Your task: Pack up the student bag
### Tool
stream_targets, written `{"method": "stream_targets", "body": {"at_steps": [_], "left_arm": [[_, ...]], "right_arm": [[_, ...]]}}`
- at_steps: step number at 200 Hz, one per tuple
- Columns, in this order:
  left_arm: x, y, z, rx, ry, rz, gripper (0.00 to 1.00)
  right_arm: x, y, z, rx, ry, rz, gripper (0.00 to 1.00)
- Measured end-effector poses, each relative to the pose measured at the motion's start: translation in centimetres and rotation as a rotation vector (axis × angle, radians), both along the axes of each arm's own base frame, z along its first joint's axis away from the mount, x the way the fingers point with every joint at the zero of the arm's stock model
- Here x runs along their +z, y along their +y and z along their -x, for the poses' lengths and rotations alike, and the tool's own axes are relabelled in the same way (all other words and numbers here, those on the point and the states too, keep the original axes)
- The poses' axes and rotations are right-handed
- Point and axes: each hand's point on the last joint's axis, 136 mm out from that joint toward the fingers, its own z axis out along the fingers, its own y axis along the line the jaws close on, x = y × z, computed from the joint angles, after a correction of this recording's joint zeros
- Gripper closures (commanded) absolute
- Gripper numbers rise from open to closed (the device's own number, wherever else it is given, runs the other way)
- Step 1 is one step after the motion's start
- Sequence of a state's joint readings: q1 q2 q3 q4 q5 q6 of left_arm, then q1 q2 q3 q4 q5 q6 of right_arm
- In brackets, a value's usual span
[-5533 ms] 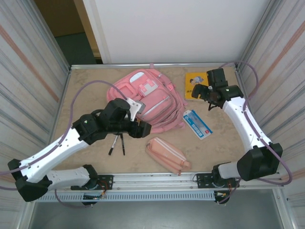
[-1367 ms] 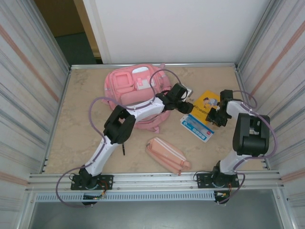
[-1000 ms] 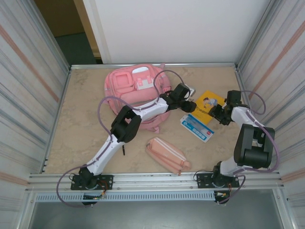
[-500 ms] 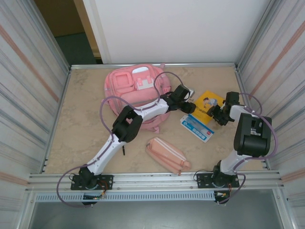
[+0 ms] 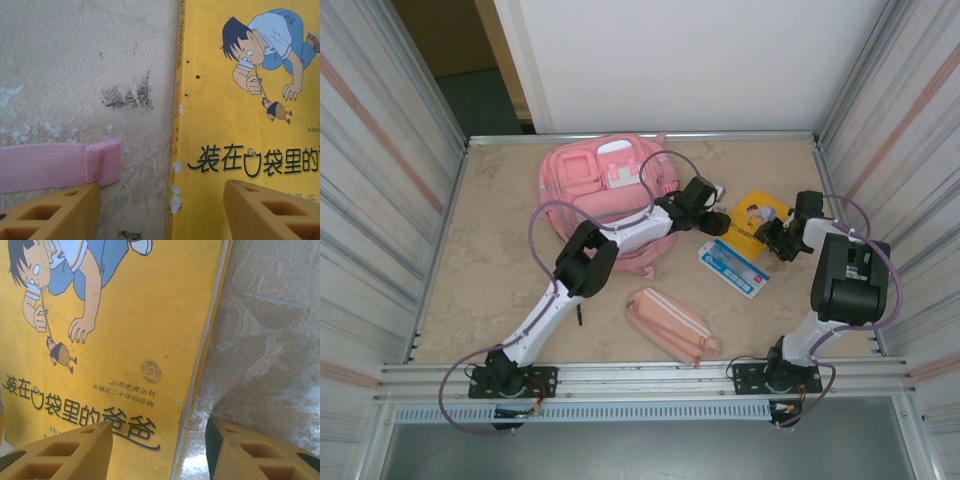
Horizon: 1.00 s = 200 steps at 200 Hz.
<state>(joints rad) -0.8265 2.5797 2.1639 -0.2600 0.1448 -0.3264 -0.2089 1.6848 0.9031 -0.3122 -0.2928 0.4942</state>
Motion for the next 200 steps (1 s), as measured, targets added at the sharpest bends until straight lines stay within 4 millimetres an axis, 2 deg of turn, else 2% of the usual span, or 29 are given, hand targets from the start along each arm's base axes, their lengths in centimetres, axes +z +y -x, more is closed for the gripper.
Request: {"method": "stream_targets", "body": {"at_steps": [63,99,143,172,200], "left_arm": [[0.2,0.6,0.7,-0.011,0.121,0.049,0.39],[0.0,1.2,1.8,-0.02,0.172,0.039,0.42],[-0.2,1.7,2.8,-0.033,0.198,0.039,0.45],[-0.1,2.2,4.3,-0.051,0.237,0.037,0.45],[-0.1,2.4,5.2,-0.064,0.255,0.036,0.43]], "right_arm": [[0.2,0.4,0.8,0.006,0.037,-0.021,0.5],[1.0,0.0,0.7,0.01,0.06,0.018,0.44],[2.3,-0.2,0.2,0.018,0.047,0.035,0.44],[2.1,-0.5,0.2,0.022,0.056,0.037,0.49],[0.6,-0.7,-0.3,0.047,0.101,0.037,0.58]]}}
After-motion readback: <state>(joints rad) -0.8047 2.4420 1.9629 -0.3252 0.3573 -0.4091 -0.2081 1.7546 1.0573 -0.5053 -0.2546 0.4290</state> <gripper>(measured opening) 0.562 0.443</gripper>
